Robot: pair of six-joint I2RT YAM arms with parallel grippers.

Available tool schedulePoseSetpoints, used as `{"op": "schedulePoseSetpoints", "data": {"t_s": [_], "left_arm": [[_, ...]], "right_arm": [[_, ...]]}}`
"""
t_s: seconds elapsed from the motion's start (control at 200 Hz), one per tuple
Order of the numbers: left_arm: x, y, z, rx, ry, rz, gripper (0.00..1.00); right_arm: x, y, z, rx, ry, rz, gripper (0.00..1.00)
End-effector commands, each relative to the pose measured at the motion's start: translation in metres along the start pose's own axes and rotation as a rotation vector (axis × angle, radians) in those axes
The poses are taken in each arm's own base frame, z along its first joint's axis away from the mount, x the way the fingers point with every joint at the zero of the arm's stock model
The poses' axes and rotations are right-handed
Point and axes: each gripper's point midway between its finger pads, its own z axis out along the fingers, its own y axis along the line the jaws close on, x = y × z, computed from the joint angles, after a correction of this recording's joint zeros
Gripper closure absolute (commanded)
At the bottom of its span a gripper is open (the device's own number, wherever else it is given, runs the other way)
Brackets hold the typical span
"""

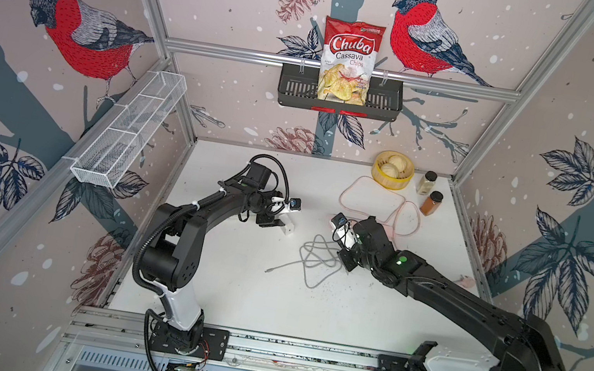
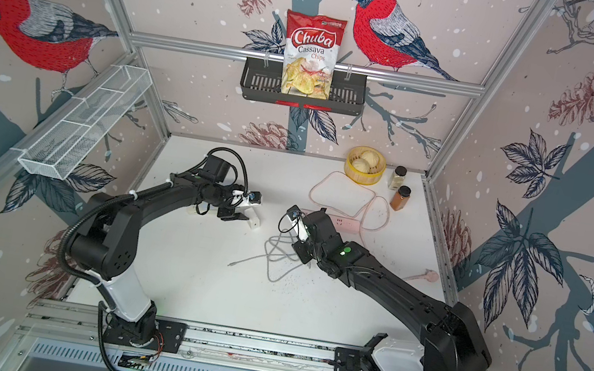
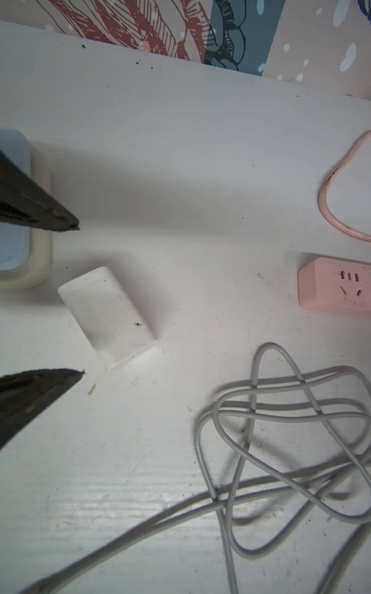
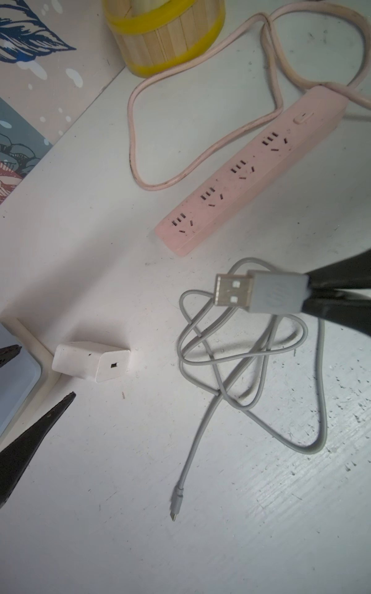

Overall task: Charge the electronic scale
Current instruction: Pick up the plug from the center of the board.

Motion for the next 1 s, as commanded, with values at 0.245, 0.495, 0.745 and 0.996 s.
{"op": "schedulePoseSetpoints", "data": {"t_s": [0.245,0.495,0.745,0.996], "left_arm": [[0.015,0.003,0.027,0.089,0.036,0.123,0.33],[0.005,-0.013,0.045,0.164,0.006,0.135,0.33],[-0.007,-0.034,0.055,0.228,-0.024,0.054,0.43],[-0.014,-0.043,0.053,0.252,-0.016,-0.093,0.65]], "right_arm": [[-0.005,-0.004,0.004,0.020,0.034,-0.045,1.00],[-0.004,-0.006,0.008,0.028,0.050,-0.083,1.00],[-0.001,-0.008,0.008,0.042,0.046,-0.090,1.00],[0.001,-0.014,0.004,0.053,0.027,-0.083,1.00]]}}
